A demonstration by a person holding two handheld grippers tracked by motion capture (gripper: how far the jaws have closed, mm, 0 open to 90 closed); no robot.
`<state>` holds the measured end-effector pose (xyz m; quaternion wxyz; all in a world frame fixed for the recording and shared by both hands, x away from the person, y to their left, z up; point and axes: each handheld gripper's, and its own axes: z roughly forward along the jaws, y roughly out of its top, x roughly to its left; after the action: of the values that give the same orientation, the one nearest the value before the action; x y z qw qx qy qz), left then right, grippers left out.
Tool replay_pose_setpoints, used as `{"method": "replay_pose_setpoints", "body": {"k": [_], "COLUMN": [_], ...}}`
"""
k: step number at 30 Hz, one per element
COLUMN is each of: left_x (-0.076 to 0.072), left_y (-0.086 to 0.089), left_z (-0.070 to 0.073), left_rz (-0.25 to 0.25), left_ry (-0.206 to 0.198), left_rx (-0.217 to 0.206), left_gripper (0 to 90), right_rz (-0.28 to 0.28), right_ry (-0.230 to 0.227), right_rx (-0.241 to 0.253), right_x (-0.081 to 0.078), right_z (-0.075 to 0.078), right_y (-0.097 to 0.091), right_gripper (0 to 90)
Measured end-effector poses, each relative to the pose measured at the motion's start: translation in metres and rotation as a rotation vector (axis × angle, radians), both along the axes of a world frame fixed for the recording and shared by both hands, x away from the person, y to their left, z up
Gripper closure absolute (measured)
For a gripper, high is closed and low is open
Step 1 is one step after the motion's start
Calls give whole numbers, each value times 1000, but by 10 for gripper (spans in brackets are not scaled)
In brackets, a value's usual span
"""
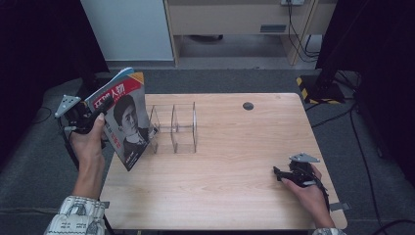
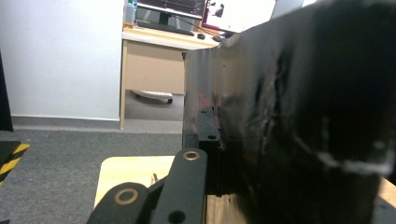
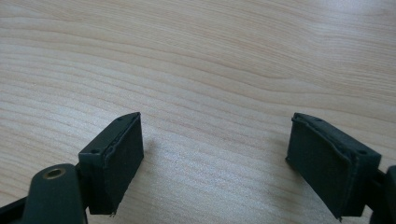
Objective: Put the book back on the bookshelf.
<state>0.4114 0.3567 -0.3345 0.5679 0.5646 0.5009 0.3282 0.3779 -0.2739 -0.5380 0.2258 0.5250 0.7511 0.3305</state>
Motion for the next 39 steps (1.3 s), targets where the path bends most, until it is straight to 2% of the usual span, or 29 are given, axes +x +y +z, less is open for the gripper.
{"method": "replay_pose_setpoints", "body": {"k": [17,32,39], "left_x": [0,0,-1], "left_y": [-6,-9,-8], "left_z": [7,-4,-12], "left_rz": [2,17,13], "left_ry": [-31,-39,-53], "left_rx": [21,78,72], "left_gripper": [862,863,863], "right_rz": [2,1,-2], "right_ry": [0,0,-2], "right_rx": [-1,0,-1], "right_x": [0,0,0], "right_z": [0,0,0], "right_y": [0,0,1], "right_gripper": [187,186,187]}}
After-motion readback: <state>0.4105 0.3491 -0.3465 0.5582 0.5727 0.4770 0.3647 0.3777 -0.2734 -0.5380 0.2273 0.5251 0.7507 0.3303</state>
